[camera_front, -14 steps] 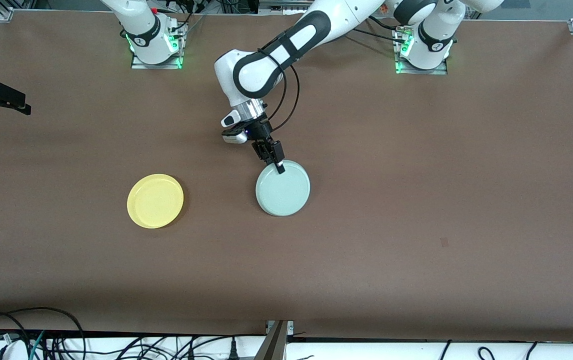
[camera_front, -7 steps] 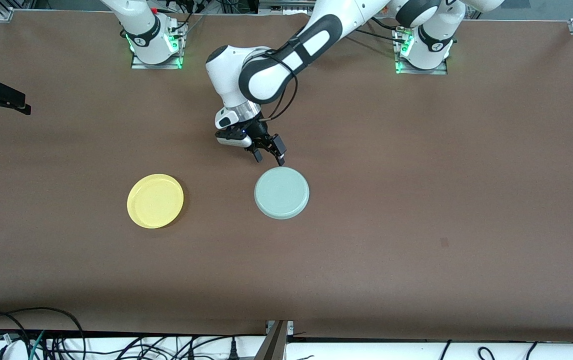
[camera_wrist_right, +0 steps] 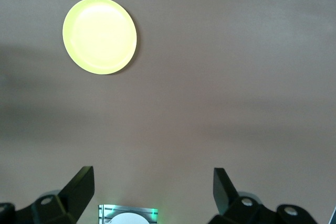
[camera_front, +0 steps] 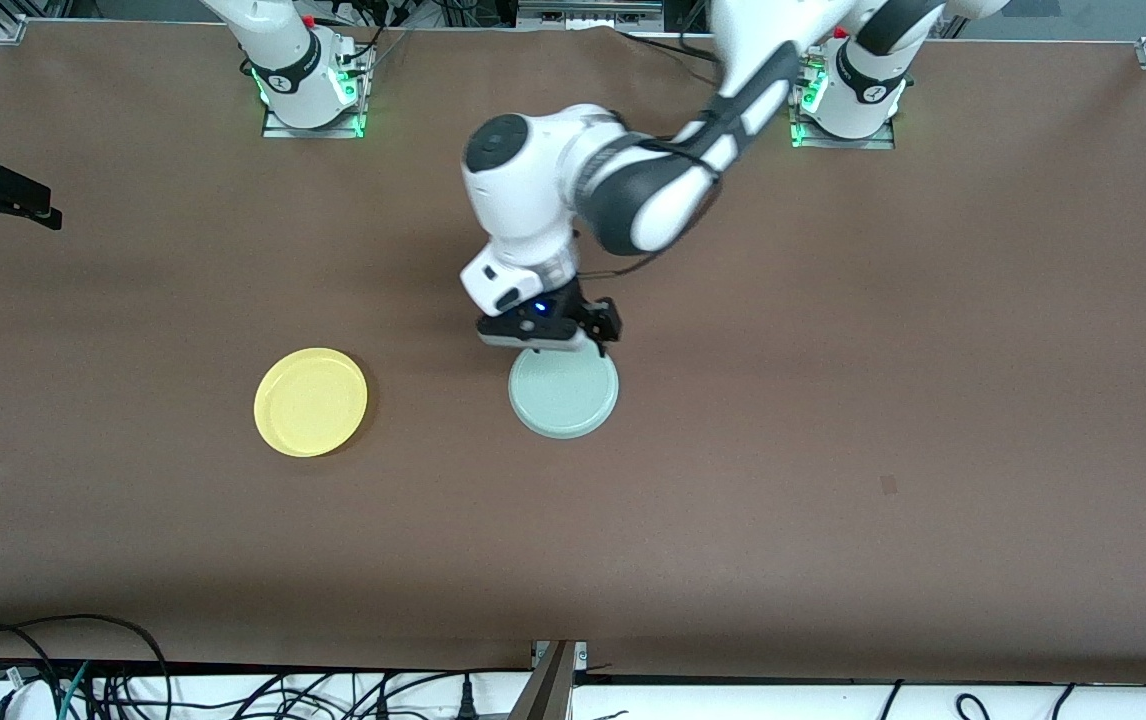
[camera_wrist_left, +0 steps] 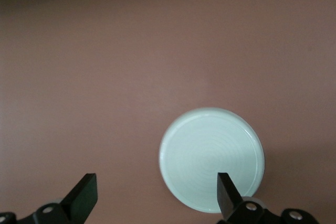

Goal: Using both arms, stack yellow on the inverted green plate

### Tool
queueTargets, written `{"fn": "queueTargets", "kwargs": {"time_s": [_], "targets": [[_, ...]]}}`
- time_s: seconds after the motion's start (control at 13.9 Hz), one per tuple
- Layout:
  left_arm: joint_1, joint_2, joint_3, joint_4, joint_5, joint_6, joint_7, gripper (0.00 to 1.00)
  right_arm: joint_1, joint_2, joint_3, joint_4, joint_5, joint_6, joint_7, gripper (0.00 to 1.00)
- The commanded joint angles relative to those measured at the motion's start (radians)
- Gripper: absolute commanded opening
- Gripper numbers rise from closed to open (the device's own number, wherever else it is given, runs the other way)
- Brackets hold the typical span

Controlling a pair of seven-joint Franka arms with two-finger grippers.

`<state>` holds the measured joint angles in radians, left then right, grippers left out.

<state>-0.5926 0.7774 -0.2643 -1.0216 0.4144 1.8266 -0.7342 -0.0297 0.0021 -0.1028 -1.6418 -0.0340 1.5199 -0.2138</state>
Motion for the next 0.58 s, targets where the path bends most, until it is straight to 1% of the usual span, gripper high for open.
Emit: {"fn": "queueTargets", "kwargs": {"time_s": [0.0,0.07,0.29,0.5], "targets": [[0.156,-0.139,-0.013,-0.092,-0.155,-0.003,0.151,1.00,-0.007,-0.010,0.005,0.008,0.017,-0.017,0.005,1.00],[0.216,-0.176,-0.012,-0.118,-0.172,-0.004,0.162,1.00,-0.007,-0.010,0.005,0.007,0.017,-0.017,0.005,1.00],[0.388,-0.355,-0.010,-0.291,-0.174,-0.004,0.200,1.00,-0.007,-0.010,0.005,0.008,0.017,-0.017,0.005,1.00],[0.514,-0.453,-0.006,-0.343,-0.175,-0.006,0.344,1.00,-0.007,-0.010,0.005,0.008,0.017,-0.017,0.005,1.00]]}}
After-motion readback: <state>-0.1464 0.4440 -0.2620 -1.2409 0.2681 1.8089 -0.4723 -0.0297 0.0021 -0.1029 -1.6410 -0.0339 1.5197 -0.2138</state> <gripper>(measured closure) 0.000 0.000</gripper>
